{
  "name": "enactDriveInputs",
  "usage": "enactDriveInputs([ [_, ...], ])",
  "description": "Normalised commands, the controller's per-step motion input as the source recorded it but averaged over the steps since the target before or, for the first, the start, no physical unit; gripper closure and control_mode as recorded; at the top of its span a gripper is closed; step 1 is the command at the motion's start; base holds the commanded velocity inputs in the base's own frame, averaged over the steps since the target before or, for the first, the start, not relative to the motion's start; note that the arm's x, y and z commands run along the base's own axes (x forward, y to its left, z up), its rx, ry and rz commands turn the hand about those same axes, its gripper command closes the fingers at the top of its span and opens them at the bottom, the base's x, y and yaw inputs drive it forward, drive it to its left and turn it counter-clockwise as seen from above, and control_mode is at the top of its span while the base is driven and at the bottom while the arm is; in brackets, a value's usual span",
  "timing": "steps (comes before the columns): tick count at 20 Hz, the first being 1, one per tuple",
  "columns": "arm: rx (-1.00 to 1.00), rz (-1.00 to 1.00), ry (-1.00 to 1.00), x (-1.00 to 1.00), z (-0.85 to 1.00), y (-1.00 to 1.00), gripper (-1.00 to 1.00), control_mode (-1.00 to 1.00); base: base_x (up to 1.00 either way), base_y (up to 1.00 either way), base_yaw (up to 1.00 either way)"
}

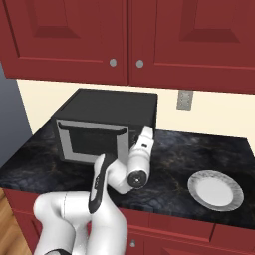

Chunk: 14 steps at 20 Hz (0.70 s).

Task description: Pull the toaster oven rack outwards. Pick up the baguette from the plate and place it on the toaster oven rack. Close the toaster oven door fully and set the temperature to the lowest setting.

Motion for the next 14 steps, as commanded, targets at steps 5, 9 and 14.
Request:
enactDriveInputs([
  [5,-0.1,0.07,0.02,0.0,-0.04,-0.01,1.0,-1.0,0.0,0.0,0.0],
  [9,-0.09,0.08,0.05,0.11,0.0,-0.1,1.0,-1.0,0.0,0.0,0.0],
  [14,-0.11,0.08,0.12,0.19,0.0,0.0,1.0,-1.0,0.0,0.0,0.0],
])
